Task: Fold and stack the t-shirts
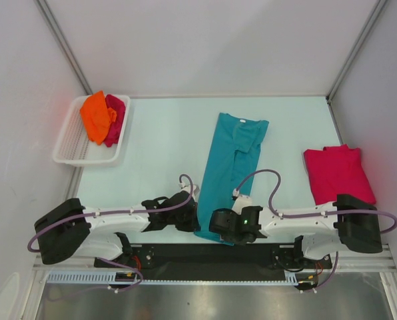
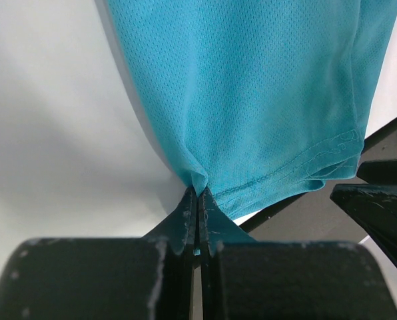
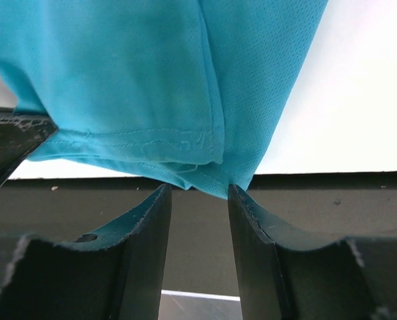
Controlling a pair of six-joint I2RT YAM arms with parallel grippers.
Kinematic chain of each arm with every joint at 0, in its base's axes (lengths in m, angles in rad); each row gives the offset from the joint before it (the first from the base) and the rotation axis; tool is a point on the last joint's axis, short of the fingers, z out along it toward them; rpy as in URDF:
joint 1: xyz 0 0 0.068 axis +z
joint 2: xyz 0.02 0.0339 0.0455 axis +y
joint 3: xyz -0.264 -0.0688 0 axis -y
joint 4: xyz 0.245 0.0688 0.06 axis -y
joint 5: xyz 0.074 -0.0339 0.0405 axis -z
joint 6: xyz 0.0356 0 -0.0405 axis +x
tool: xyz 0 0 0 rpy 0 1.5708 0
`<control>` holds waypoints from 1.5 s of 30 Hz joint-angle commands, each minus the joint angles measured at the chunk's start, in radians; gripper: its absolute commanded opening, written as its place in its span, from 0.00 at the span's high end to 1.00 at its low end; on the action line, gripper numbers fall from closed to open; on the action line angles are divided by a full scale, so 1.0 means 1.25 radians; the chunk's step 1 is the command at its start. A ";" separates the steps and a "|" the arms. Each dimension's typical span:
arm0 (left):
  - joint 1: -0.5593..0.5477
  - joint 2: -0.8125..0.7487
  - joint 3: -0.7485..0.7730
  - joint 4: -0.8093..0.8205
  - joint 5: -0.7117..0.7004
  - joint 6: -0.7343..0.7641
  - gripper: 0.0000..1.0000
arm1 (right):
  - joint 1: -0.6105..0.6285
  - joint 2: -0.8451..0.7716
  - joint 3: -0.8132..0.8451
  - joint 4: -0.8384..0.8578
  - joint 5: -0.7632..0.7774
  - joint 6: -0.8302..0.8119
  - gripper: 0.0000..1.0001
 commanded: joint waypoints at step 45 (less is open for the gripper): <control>-0.008 -0.113 0.048 -0.123 -0.027 0.007 1.00 | 0.025 -0.048 0.026 -0.088 0.114 0.017 1.00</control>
